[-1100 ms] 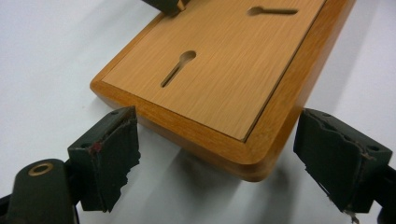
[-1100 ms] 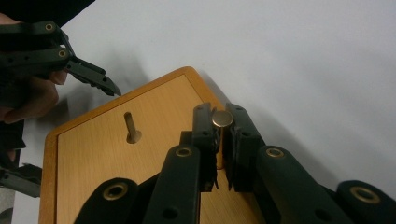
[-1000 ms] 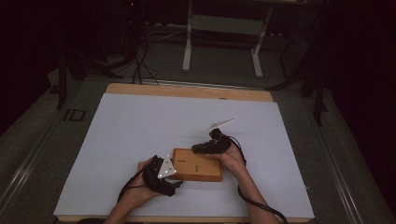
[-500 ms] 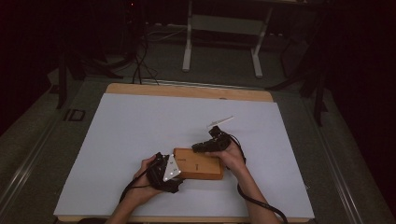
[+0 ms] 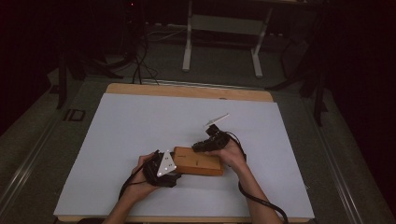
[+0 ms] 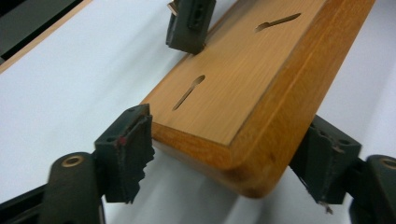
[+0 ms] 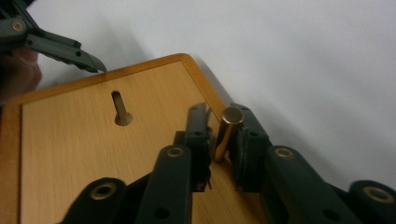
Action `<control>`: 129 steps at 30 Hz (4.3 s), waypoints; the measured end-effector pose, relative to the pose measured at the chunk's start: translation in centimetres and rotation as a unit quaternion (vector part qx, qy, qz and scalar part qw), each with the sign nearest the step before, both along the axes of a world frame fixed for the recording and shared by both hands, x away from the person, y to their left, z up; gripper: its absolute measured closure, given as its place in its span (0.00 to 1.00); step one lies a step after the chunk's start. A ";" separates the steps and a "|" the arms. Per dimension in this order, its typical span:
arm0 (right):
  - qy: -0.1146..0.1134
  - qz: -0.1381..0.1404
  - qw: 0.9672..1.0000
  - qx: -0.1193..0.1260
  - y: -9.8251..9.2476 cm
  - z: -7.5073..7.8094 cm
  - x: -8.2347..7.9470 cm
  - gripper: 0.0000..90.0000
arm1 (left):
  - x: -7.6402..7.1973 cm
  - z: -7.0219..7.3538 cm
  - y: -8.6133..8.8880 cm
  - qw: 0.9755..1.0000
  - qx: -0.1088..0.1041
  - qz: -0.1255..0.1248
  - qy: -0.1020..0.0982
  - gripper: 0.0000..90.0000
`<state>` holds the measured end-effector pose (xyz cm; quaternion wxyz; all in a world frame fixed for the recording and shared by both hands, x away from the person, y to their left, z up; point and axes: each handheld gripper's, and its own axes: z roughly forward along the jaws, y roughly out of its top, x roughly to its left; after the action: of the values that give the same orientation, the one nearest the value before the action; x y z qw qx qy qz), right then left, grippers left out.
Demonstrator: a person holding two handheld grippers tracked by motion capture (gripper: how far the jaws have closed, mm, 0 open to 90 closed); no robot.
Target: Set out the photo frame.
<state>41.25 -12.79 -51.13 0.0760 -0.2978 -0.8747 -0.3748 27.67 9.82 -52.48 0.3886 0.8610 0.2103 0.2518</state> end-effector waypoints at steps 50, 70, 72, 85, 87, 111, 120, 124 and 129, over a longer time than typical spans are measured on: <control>-0.096 -0.026 0.994 -0.051 -5.1 3.6 -3.3 0.62 | 0.0 1.4 -1.4 0.998 -0.037 -0.051 -0.010 0.47; -0.134 -0.066 0.987 -0.052 -8.7 4.0 -5.5 0.63 | 0.2 1.8 -1.4 0.998 -0.034 -0.051 -0.001 0.48; -0.135 -0.068 0.987 -0.054 -9.0 3.9 -5.8 0.64 | 0.2 1.9 -1.4 0.998 -0.034 -0.051 -0.001 0.49; -0.145 -0.082 0.985 -0.053 -10.8 2.9 -6.8 0.68 | 0.6 2.2 -1.4 0.998 -0.041 -0.048 0.006 0.50; -0.147 -0.082 0.984 -0.052 -10.9 2.8 -7.0 0.68 | 0.8 2.3 -1.3 0.998 -0.042 -0.049 0.009 0.50; -0.148 -0.044 0.986 -0.070 -10.7 1.4 -7.5 0.59 | 1.7 2.9 -1.1 0.997 -0.056 -0.048 0.022 0.51; -0.172 -0.017 0.983 -0.058 -9.8 1.5 -7.8 0.49 | 2.1 3.0 -1.0 0.997 -0.059 -0.047 0.024 0.52; -0.194 -0.009 0.980 -0.042 -9.3 1.8 -8.0 0.46 | 2.2 3.0 -1.0 0.997 -0.060 -0.046 0.024 0.52; -0.215 -0.001 0.976 -0.025 -8.9 2.1 -8.2 0.45 | 2.3 3.0 -0.8 0.997 -0.065 -0.045 0.025 0.52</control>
<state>33.08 -21.72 -48.99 -0.1219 -0.2126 -0.8795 -0.4080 29.97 8.98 -49.46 0.4491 0.8488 0.1968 0.1980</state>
